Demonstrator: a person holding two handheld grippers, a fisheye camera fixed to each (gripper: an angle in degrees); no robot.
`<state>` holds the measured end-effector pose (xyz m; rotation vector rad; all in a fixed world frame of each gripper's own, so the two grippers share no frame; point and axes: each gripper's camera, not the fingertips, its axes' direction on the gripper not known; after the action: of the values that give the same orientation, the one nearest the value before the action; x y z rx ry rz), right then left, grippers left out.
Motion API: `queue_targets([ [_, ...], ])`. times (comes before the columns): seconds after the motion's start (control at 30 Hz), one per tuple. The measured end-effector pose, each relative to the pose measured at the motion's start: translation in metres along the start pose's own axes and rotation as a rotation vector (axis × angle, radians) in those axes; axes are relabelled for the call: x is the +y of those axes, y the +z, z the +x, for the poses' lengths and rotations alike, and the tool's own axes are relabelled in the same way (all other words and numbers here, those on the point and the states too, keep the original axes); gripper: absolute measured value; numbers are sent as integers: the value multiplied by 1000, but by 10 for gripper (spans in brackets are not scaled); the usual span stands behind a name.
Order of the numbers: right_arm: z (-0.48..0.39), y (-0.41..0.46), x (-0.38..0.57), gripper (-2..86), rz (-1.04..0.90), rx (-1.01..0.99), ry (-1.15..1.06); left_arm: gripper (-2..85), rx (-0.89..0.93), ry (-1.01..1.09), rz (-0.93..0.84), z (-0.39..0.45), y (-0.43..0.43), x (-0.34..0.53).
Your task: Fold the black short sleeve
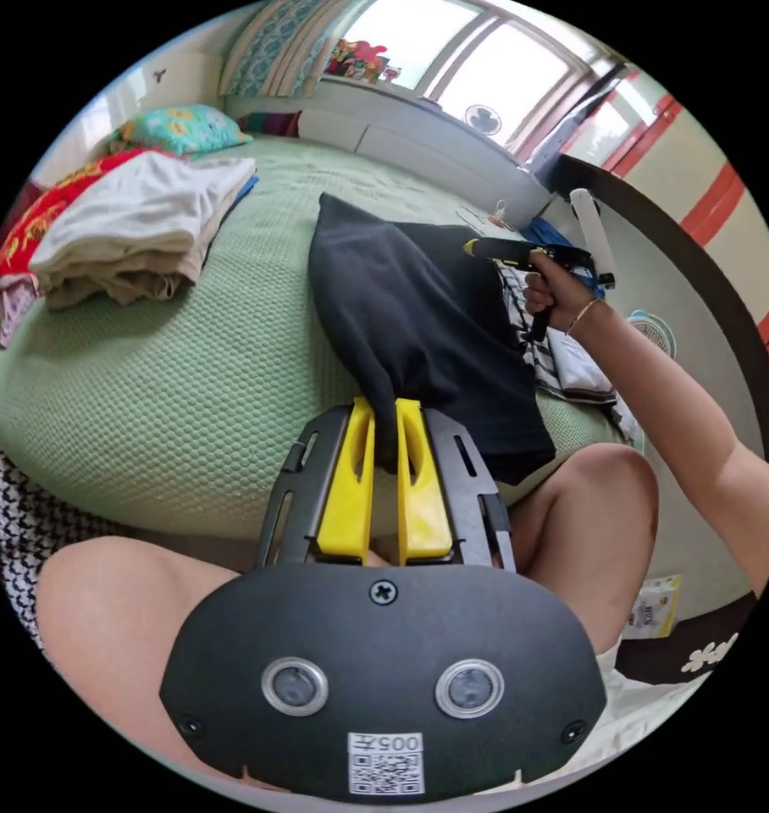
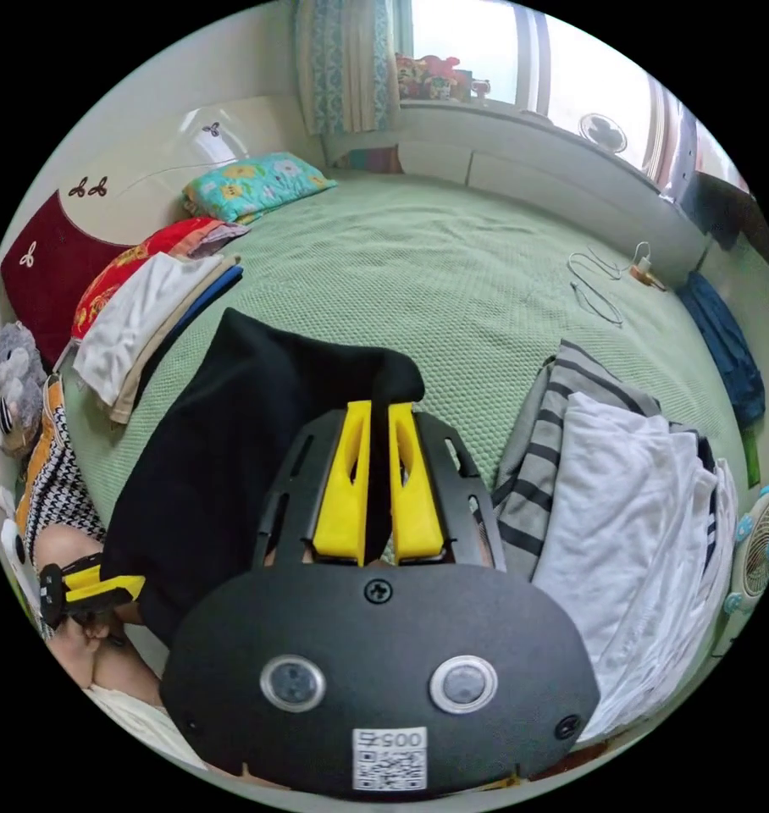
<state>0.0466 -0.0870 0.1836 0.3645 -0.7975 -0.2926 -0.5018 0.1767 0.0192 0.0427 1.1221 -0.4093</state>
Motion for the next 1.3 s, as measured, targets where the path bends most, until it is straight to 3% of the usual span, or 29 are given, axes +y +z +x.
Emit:
queue_targets([
  [0.43,-114,-120,14,-9,209,109,-171,54,-49,33,152,6,-123,-5],
  [0.83,-240,-182,-29,-9,458,46,-281,55,-144,50,348,-70,-269,-54],
  [0.93,-264,-163,-62,-7,461,5,-249,55,-204,75,336,-105,-280,-94],
  [1.07,-282,-96,-104,30,373,-18,-176,55,-305,21,136,-185,-216,-164],
  [1.13,-287,-30,-115,65,165,-16,-131,55,-318,-38,39,-223,-179,-183],
  [1.2,-287,1,-104,78,74,-34,-112,56,-331,-59,9,-247,-154,-190],
  [1.3,-287,8,-49,98,106,-181,-214,55,-280,-45,46,-256,-155,-190],
])
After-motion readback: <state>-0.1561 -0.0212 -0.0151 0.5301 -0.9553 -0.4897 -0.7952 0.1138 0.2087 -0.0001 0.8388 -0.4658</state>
